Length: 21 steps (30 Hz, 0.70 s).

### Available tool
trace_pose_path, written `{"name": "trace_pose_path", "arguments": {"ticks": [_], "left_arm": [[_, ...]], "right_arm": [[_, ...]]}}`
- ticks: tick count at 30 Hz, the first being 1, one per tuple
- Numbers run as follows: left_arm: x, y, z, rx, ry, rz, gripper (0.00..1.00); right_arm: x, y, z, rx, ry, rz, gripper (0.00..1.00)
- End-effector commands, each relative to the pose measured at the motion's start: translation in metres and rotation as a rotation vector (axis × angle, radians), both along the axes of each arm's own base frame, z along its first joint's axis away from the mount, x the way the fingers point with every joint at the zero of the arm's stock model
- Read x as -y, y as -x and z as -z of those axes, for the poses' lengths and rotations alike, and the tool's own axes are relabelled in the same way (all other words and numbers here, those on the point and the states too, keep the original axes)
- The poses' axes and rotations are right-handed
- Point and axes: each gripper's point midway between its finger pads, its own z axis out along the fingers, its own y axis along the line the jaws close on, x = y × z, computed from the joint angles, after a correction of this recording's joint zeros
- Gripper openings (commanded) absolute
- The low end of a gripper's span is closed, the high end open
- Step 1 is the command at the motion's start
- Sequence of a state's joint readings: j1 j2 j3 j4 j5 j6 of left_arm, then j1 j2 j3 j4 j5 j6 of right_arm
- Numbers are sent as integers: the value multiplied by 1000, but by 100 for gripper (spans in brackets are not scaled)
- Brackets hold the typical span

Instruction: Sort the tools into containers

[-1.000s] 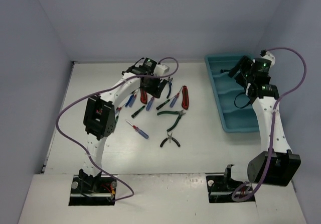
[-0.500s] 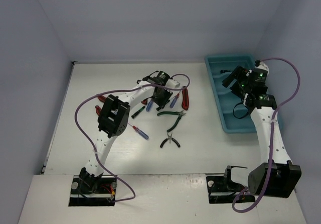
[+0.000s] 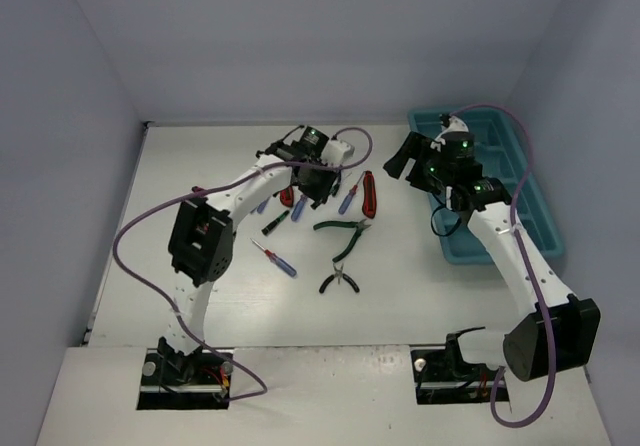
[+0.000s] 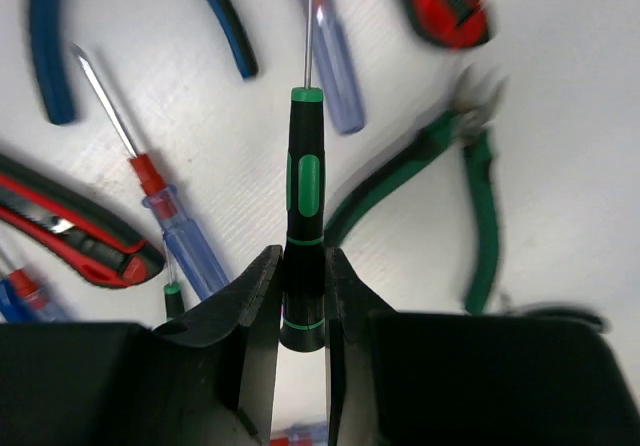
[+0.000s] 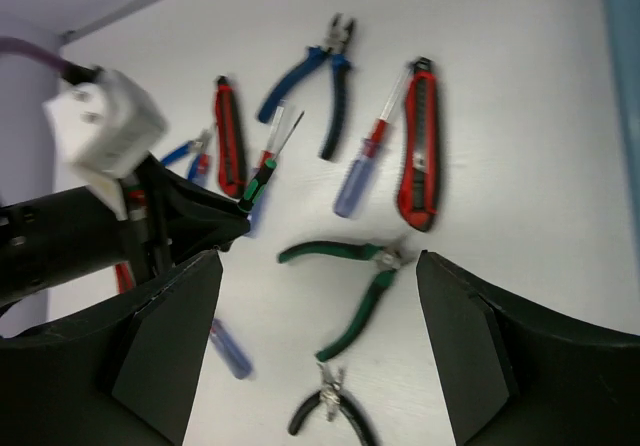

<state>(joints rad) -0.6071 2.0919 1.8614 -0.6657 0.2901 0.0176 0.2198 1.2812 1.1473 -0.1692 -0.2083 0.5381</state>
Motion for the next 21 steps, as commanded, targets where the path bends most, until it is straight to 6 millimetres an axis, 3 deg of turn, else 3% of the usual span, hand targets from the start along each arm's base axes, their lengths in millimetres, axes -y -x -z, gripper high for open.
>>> {"name": "trace_pose_path", "arguments": {"ticks": [1,7,10,15,21], "left_arm": [[25,2,-140,196,364,-45,0],[44,28,-203,188,666,-31,0],[50,37,-220,179,755,-15,0],[50,41,-228,176,785,-7,0],[50,44,-232,182,799,-6,0]], "right_arm": [[-38,-14,-63,234,-146,-73,75],[-63,-15,-85,319,-213,-135,73],[-73,-18,-93,345,-231,-156,72],[-89,-19,-104,383,-268,-190,71],[-100,-21,-98,368,-273,-210,68]]}}
